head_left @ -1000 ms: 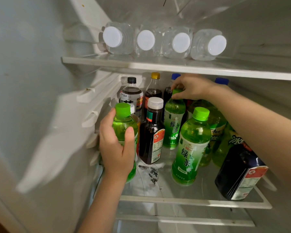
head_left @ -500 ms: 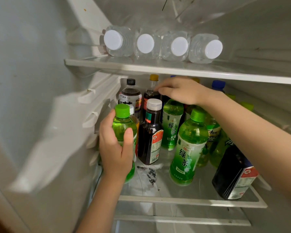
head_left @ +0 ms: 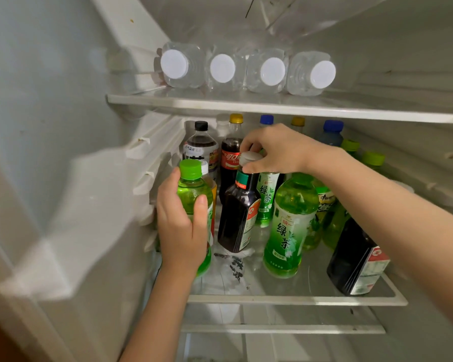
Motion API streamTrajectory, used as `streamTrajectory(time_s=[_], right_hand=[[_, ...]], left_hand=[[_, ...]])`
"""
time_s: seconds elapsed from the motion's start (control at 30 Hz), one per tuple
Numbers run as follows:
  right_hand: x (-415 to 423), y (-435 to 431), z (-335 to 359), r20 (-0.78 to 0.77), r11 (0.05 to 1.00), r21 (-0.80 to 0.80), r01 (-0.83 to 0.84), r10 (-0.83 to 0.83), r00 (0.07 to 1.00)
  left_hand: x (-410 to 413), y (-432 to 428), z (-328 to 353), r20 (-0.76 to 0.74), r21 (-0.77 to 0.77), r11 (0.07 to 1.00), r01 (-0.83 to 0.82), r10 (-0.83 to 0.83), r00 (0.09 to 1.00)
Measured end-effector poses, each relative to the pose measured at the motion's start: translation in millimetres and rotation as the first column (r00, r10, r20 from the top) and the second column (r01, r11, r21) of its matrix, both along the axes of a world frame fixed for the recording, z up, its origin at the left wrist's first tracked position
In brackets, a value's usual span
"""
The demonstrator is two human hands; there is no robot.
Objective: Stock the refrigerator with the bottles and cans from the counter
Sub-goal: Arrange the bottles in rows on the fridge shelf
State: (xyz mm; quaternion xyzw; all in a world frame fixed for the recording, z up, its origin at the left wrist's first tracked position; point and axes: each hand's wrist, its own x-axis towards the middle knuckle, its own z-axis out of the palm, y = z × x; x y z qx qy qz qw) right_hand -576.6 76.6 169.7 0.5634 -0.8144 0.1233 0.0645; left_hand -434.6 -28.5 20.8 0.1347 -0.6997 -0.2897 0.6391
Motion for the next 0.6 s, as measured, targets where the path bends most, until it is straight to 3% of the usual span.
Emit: streamTrajectory(time_s=[0.47, 0.6], right_hand=[[-6.4, 8.0, 9.8, -0.023, 0.984, 0.111, 0.14, -0.138, 0.99], [1.6, 0.6, 15.1, -0.18, 0.943, 0.227, 0.245, -0.206, 0.962]], left_hand=[[2.4, -0.7, 0.1, 0.009, 0.04, 0.999, 0.008, -0.008, 1.0], [2.3, -0.9, -0.2, 0.009, 0.032, 0.999, -0.001, 0.001, 1.0]])
